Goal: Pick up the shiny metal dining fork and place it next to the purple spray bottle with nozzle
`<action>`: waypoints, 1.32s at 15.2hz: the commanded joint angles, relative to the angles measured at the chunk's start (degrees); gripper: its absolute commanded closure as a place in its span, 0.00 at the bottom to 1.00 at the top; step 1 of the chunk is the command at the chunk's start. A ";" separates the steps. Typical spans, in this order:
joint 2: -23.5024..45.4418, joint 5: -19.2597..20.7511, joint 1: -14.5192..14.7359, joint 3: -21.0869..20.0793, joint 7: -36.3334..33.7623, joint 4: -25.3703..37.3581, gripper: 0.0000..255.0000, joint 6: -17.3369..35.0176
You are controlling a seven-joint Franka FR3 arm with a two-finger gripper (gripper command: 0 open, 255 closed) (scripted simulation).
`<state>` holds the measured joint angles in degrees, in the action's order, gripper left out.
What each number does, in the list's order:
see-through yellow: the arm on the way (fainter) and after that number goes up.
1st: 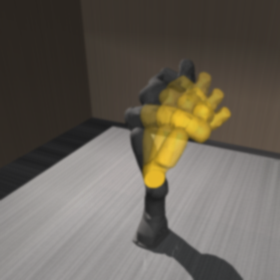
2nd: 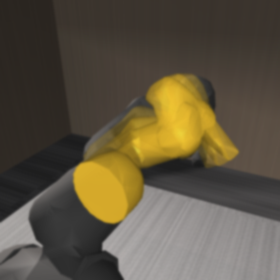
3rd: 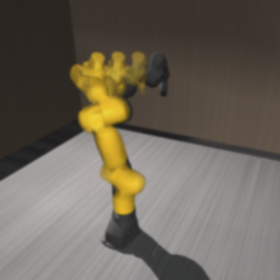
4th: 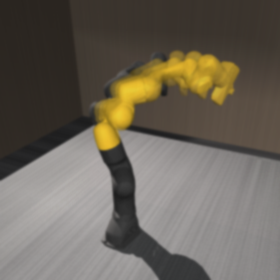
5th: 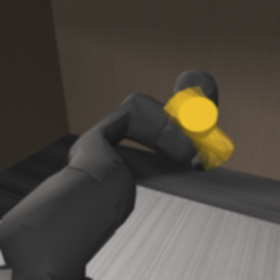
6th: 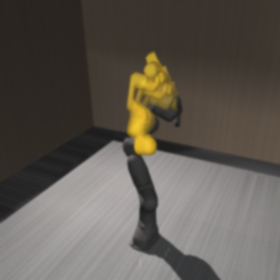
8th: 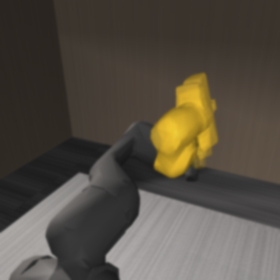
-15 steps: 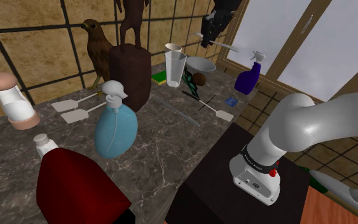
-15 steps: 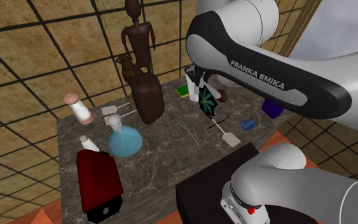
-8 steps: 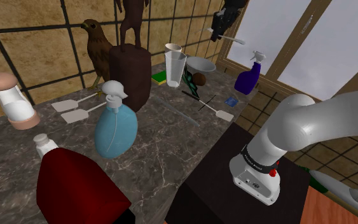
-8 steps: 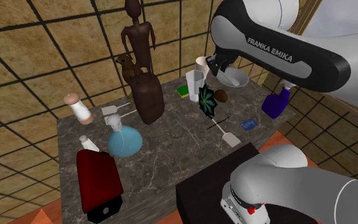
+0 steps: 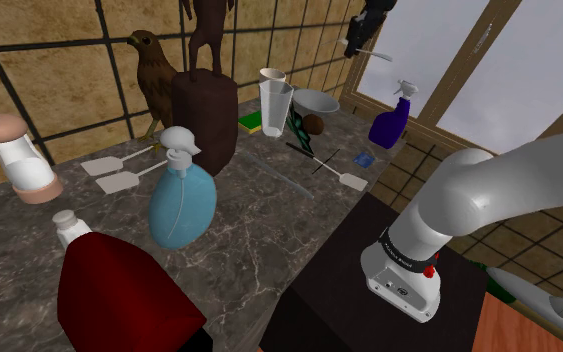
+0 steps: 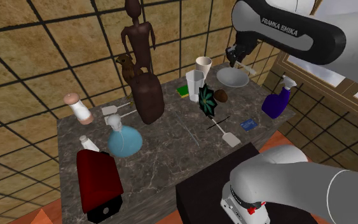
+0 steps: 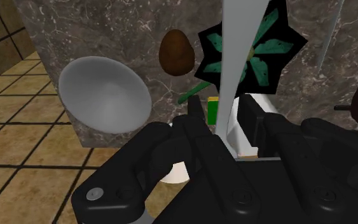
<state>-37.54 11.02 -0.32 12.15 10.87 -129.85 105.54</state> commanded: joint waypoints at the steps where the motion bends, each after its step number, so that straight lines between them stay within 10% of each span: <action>1: 2.44 0.50 -0.39 2.57 2.76 2.00 1.00 0.88; 14: 22.31 -4.32 -0.58 19.52 22.06 20.34 1.00 3.98; 20: 22.61 -4.38 -0.83 20.09 22.48 16.78 1.00 7.82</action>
<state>-15.29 6.81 -1.16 32.04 33.17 -112.60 112.52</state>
